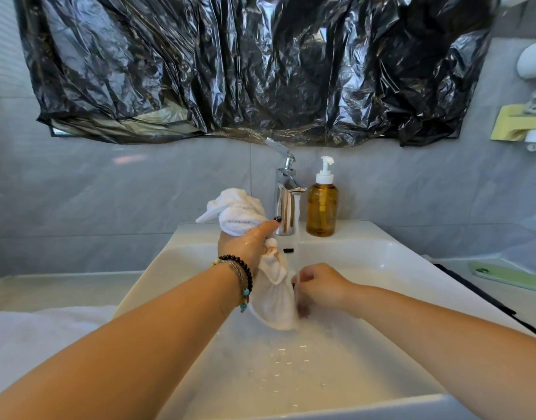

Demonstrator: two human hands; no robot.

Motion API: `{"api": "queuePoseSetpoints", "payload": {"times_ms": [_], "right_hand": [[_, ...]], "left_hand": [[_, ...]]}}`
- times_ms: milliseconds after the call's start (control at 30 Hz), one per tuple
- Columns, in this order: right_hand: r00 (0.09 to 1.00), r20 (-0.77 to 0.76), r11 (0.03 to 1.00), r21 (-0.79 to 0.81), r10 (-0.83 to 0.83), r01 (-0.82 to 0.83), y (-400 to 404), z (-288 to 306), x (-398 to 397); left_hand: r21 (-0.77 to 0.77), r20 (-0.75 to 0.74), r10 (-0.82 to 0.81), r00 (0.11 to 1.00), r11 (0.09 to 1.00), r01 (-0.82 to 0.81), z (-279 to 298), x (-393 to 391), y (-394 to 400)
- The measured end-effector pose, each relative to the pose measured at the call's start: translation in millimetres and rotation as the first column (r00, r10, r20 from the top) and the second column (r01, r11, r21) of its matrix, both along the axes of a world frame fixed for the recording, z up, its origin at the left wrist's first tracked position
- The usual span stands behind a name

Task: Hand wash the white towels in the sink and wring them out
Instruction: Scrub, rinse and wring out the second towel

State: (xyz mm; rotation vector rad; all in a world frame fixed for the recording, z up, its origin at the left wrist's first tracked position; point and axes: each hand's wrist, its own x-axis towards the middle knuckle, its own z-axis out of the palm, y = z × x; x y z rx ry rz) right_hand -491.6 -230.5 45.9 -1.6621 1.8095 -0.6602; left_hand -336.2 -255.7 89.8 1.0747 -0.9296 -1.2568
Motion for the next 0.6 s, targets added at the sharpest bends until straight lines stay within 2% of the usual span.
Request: {"api": "queuePoseSetpoints", "payload": {"times_ms": [67,133,167,233,300,367,500,567,600], "right_hand": [[0.998,0.034,0.995,0.084,-0.054,0.051,-5,4,5],[0.975,0.126,0.982,0.075,-0.184,0.176,-12,13,8],[0.935,0.259,0.970,0.060,-0.242,0.234,-18,16,10],[0.788,0.541,0.951,0.086,-0.294,0.296,-26,28,20],[0.709,0.653,0.958,0.101,-0.268,0.270,-32,33,32],[0.716,0.656,0.961,0.052,-0.239,0.273,-31,35,38],[0.778,0.620,0.969,-0.118,-0.098,0.216,-28,38,26],[0.820,0.559,0.965,-0.128,-0.121,0.229,-26,41,12],[0.831,0.532,0.958,-0.114,-0.165,0.263,-26,42,4]], "left_hand": [[0.010,0.022,-0.025,0.999,1.000,0.025,-2,-5,-1],[0.017,0.061,-0.059,0.996,0.998,0.058,-4,-10,-3],[0.028,0.069,-0.077,0.995,0.997,0.075,-4,-13,0],[0.100,0.064,-0.099,0.993,0.991,0.092,-7,-20,-2],[0.178,0.052,-0.111,0.992,0.979,0.100,-26,-26,-23],[0.175,-0.003,-0.156,0.988,0.972,0.154,-31,-31,-33],[0.104,-0.056,-0.332,0.942,0.936,0.336,3,-28,12],[0.103,-0.058,-0.412,0.909,0.904,0.416,4,-26,17],[0.111,-0.012,-0.438,0.899,0.893,0.436,3,-27,18]]}}
